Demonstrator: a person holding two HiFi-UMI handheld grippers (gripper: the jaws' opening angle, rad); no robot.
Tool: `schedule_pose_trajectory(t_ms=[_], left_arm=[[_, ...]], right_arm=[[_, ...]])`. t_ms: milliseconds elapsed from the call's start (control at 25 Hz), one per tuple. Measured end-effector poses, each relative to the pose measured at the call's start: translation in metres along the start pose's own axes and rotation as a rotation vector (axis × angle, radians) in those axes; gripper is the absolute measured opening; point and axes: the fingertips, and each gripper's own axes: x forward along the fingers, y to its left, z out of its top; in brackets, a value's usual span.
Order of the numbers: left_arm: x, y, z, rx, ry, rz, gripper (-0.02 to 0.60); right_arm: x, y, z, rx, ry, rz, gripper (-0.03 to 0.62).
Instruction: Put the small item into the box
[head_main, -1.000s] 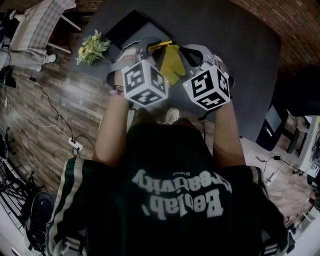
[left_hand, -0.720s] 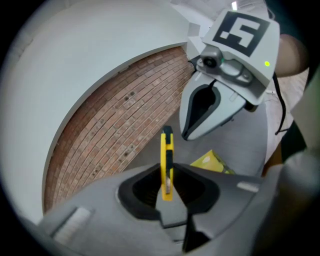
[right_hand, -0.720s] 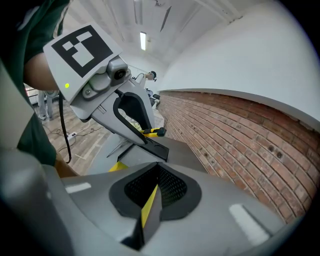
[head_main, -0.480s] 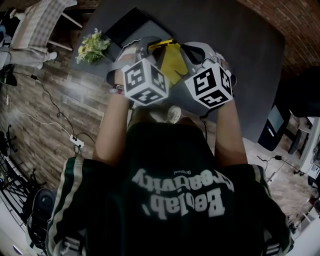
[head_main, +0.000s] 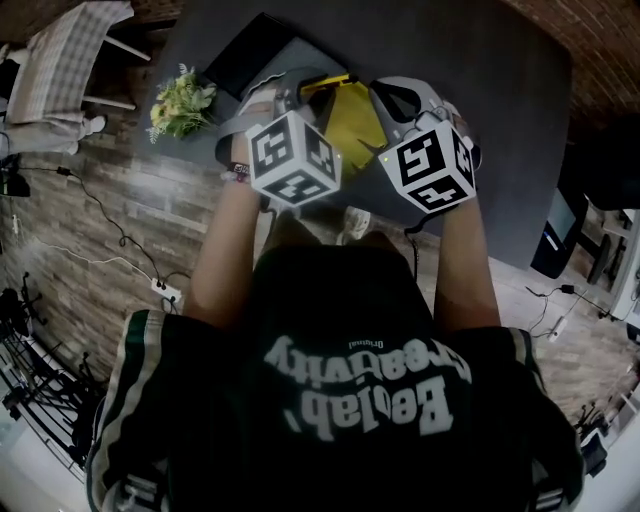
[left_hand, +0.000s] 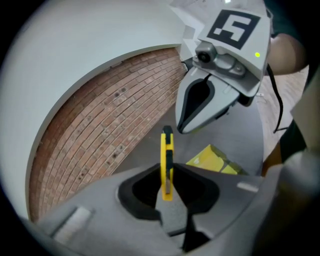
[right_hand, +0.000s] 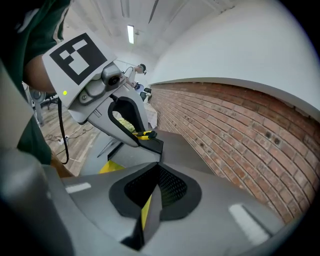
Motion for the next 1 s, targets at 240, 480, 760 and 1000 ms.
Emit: schedule_pose_trajectory(t_ms=[240,480,760,1000], left_arm=[[0.019,-0.008,-0.008,-0.008,-0.011,-0.064,0.072],[0.034,-0.019,-0.014,-0.009,-0.010,-0.108,0.072],[0.048,-0.036,-0.025,-0.018,0.005,-0.156,0.072],[0.061,-0.048,-0.032,-0.048,0.016,-0.185,0.072]], right_arm=[[0.010,0.003,-0.016,0.035,0.046,-0.008,0.006],[0.018,0.004,-0.031,0.059,0.074,-0.007,0.006],[0.026,0.012,-0.044,0.081,0.094,-0.002,0.006],[0.028,0.019,-0.054,0.111,0.103,0.004,0.006]])
